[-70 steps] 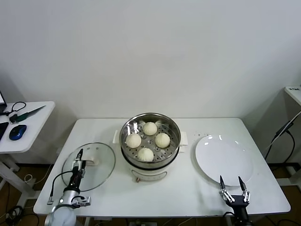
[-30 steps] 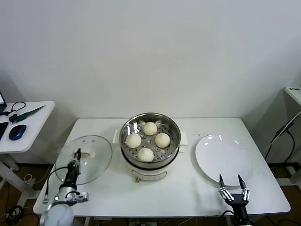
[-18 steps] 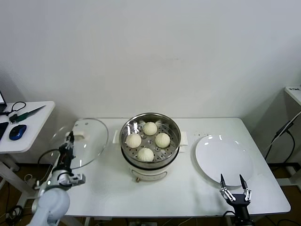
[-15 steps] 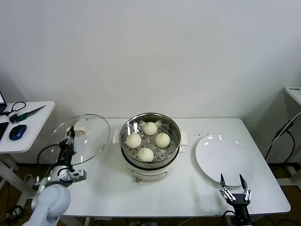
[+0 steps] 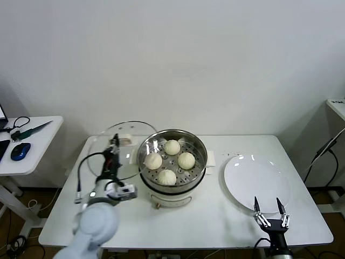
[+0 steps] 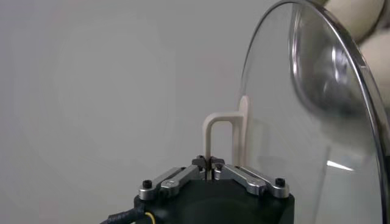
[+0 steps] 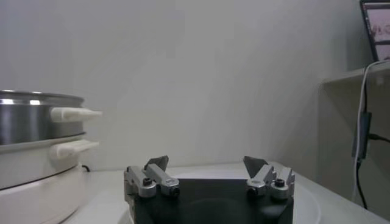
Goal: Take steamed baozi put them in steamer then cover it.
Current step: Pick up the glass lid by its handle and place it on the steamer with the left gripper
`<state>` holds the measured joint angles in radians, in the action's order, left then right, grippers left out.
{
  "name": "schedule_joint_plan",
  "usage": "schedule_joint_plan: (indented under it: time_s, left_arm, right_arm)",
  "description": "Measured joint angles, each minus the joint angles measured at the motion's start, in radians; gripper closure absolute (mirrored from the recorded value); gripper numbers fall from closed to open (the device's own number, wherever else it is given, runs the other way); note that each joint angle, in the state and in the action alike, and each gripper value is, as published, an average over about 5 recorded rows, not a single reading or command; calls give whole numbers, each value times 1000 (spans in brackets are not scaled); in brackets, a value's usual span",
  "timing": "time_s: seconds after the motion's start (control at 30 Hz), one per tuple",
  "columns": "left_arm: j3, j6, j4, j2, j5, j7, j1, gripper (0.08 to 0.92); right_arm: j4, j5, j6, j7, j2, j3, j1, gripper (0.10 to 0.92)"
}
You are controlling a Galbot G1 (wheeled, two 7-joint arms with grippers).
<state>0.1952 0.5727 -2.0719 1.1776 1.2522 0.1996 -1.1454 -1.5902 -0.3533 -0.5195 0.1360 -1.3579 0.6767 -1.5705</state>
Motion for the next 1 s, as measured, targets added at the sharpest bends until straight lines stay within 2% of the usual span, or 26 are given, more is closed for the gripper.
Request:
schedule_joint_plan:
  time_s: [0.23, 0.53, 0.73, 1.0]
  left_arm:
    - [-147, 60, 21, 107, 124, 54, 60, 874]
    - [-269, 96, 110, 243, 248, 88, 109, 874]
    - [-299, 110, 175, 294, 293, 97, 129, 874]
    - [-310, 115, 235, 316, 322, 94, 134, 874]
  right_arm:
    - [6, 3, 1, -8, -1, -4, 10, 203]
    - [3, -2, -4, -14, 9, 2, 11, 203]
    - [4, -11, -8, -16, 16, 5, 11, 203]
    - [1, -17, -16, -17, 14, 6, 7, 203]
